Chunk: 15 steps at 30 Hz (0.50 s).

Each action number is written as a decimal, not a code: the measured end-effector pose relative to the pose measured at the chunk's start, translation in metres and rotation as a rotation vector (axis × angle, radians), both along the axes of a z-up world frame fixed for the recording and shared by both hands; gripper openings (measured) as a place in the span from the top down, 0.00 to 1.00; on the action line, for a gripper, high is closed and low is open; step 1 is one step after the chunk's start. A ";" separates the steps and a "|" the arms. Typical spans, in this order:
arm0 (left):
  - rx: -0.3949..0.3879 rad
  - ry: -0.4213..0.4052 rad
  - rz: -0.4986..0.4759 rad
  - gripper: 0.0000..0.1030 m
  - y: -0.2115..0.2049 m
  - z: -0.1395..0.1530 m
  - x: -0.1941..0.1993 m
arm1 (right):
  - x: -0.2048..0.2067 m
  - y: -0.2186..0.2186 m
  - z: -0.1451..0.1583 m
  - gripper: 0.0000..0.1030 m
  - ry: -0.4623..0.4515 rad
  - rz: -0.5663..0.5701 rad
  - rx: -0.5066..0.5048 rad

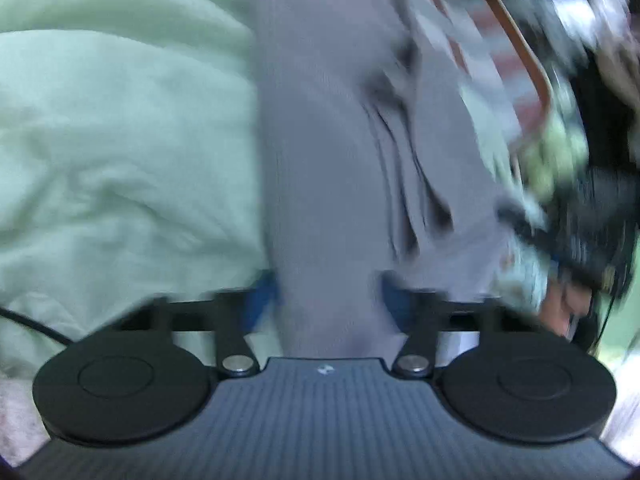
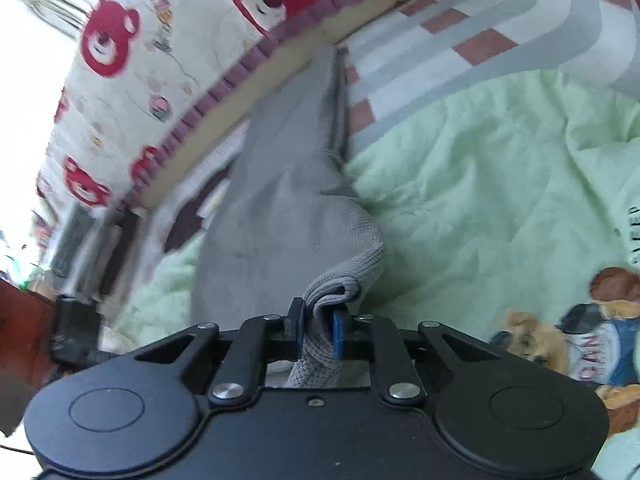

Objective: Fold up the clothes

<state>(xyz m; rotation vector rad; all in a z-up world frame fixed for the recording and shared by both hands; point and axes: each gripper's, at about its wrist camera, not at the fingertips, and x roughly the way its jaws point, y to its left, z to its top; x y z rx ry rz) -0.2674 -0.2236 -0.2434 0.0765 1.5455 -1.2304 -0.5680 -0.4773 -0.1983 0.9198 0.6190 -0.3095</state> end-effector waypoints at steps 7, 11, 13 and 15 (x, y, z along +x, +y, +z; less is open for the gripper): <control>-0.036 -0.090 -0.035 0.84 0.002 0.004 -0.017 | -0.014 -0.005 -0.021 0.49 0.017 -0.090 0.123; 0.001 -0.101 -0.065 0.56 0.000 0.004 -0.018 | -0.013 -0.003 -0.038 0.48 -0.029 -0.157 0.203; 0.026 -0.136 -0.107 0.53 -0.001 0.005 -0.023 | -0.013 0.000 -0.034 0.74 -0.070 -0.191 0.178; 0.019 -0.141 -0.119 0.48 -0.001 0.005 -0.026 | -0.013 0.001 -0.026 0.83 -0.105 -0.221 0.130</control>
